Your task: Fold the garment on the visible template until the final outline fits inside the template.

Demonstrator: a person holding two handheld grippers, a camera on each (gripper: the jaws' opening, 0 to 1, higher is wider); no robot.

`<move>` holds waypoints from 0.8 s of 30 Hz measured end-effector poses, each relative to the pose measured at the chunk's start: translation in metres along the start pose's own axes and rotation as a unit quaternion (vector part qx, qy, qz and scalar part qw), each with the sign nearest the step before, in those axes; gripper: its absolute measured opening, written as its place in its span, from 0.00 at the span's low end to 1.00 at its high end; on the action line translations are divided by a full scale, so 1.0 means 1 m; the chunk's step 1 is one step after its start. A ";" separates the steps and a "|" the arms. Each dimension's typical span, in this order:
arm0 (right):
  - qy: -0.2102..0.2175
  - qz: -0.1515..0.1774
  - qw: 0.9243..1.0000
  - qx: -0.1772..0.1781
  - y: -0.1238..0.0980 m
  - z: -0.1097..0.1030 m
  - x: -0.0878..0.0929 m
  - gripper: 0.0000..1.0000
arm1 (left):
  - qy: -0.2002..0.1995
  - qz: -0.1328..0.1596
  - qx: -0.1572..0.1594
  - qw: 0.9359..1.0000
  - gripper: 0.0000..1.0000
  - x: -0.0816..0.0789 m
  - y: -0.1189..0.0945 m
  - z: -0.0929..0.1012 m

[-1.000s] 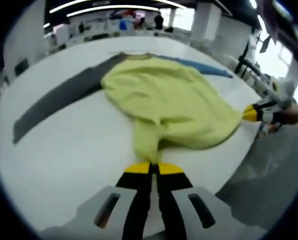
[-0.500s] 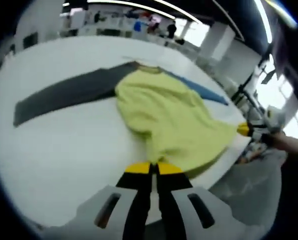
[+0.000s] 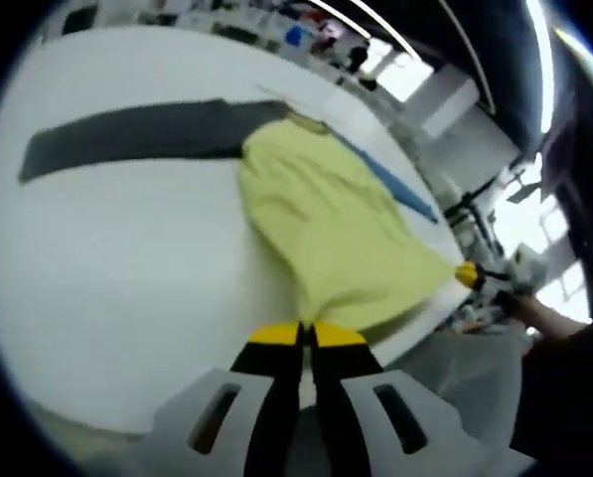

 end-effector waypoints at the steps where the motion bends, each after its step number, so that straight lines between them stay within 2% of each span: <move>1: -0.022 -0.014 1.000 -0.005 0.001 -0.002 0.002 0.01 | 0.000 -0.003 -0.001 1.000 0.00 0.001 0.000 -0.002; 4: -0.079 -0.055 0.995 -0.019 0.005 -0.009 0.009 0.01 | 0.002 -0.009 -0.005 1.000 0.00 0.004 0.002 -0.004; 8: -0.127 -0.084 0.988 -0.036 0.012 -0.020 0.014 0.01 | 0.004 -0.019 -0.014 1.000 0.00 0.009 0.005 -0.012; 14: -0.116 -0.089 0.988 -0.049 0.020 -0.026 0.023 0.01 | 0.009 -0.038 -0.024 0.999 0.00 0.022 0.011 -0.021; 17: -0.108 -0.089 0.989 -0.050 0.020 -0.025 0.027 0.01 | -0.001 -0.045 -0.024 0.999 0.00 0.027 0.012 -0.022; 20: -0.105 -0.086 0.990 -0.047 0.017 -0.022 0.023 0.01 | 0.001 -0.042 -0.017 0.999 0.00 0.024 0.009 -0.018; 24: -0.097 -0.072 0.991 -0.054 0.010 -0.017 0.011 0.01 | 0.001 -0.033 0.003 0.999 0.00 0.011 -0.001 -0.008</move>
Point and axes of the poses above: the point that each gripper's makers call its tool centre point, and the gripper's own axes: y roughly forward along the fingers, z roughly to its right, x roughly out of its underside, the point moved 2 cm from there along -y, roughly backward along the fingers, and after that the axes turned 10 degrees about -x, right-handed, at the moved point
